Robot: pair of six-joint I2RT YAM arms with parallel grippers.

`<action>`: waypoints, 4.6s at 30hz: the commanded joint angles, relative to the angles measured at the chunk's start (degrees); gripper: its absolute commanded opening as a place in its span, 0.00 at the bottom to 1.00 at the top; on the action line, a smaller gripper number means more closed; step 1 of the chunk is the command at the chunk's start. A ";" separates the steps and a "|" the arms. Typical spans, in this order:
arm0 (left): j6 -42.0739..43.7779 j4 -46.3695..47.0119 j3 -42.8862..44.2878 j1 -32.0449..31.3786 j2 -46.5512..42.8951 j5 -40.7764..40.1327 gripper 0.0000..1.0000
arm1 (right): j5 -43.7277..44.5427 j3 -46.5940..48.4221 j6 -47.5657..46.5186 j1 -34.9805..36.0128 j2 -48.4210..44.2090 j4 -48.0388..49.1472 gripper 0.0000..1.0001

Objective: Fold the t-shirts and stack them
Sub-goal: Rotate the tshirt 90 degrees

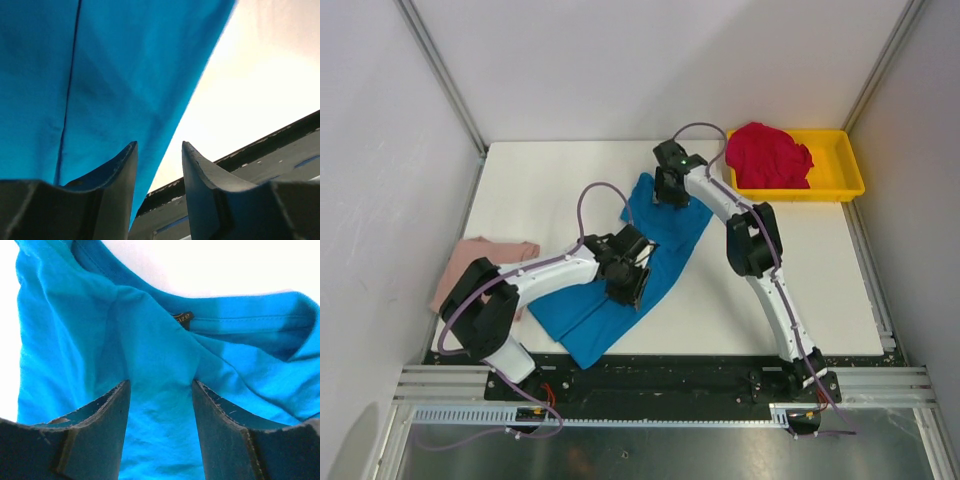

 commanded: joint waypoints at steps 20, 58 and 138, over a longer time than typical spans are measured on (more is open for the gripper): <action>-1.81 1.53 6.96 3.76 2.86 -2.25 0.44 | 4.99 4.48 -7.20 -8.26 -6.31 1.36 0.68; -11.13 6.24 9.90 -4.00 13.84 5.09 0.31 | 6.07 9.93 -14.05 -9.64 9.36 6.56 0.39; -13.93 10.40 0.61 2.44 -4.37 12.32 0.33 | -16.22 -46.20 7.81 -13.75 -37.69 14.27 0.43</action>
